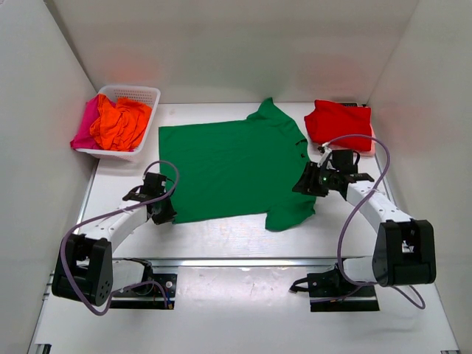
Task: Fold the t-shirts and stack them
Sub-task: Grap the side of the flattened tshirt closest away from the robot with both arms
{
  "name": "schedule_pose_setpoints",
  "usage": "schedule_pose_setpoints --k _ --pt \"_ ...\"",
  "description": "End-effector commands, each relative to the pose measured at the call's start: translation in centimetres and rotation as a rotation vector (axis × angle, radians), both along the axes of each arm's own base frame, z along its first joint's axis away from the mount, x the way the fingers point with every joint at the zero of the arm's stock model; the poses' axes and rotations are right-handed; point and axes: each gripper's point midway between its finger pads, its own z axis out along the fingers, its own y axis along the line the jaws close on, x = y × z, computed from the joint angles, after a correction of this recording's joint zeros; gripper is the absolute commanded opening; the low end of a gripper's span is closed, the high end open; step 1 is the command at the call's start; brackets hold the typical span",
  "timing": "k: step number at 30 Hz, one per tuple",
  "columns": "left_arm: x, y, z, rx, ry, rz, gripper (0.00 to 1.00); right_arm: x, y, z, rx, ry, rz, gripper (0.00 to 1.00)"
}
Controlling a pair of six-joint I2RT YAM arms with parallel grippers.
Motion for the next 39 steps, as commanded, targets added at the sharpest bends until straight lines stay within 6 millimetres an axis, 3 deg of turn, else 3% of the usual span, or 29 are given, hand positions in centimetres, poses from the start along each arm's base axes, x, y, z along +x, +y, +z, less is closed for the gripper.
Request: schedule_pose_setpoints --k 1,7,11,15,18,27,29,31,32,37,39 --pt "0.3 -0.4 0.3 -0.029 -0.025 -0.013 0.00 0.1 -0.1 1.3 -0.040 -0.088 0.025 0.41" --pt "0.3 -0.7 -0.3 -0.029 -0.013 -0.021 0.00 -4.5 -3.3 -1.6 -0.162 -0.021 -0.075 0.42" --pt "0.4 -0.6 -0.3 -0.033 -0.014 -0.017 0.00 -6.4 -3.8 -3.1 -0.212 0.004 -0.076 0.46" --pt "0.5 -0.7 0.0 -0.035 -0.026 -0.019 0.00 -7.3 -4.2 -4.5 -0.238 0.023 -0.064 0.53" --pt "0.3 -0.6 -0.2 -0.031 -0.027 -0.017 0.00 -6.8 -4.4 -5.3 -0.241 0.010 -0.049 0.56" --pt "0.1 -0.8 -0.1 -0.044 -0.028 -0.025 0.00 -7.1 -3.3 -6.4 -0.179 0.042 -0.017 0.54" --pt "0.2 -0.6 0.1 -0.047 -0.037 -0.013 0.00 -6.2 -2.4 -5.2 -0.137 -0.023 0.010 0.45" --pt "0.2 -0.8 0.5 -0.052 -0.042 -0.023 0.00 -6.0 -2.0 -4.6 -0.115 -0.033 0.010 0.12" --pt "0.4 -0.8 1.0 -0.058 -0.054 -0.021 0.00 -6.2 -2.1 -4.3 -0.128 -0.032 0.005 0.03" --pt "-0.2 -0.3 2.4 -0.045 -0.058 -0.023 0.00 -9.0 -0.3 -3.0 -0.222 0.015 0.028 0.00" --pt "-0.6 0.2 2.9 -0.037 -0.060 -0.010 0.00 -9.4 0.7 -1.8 -0.120 0.049 0.030 0.00"
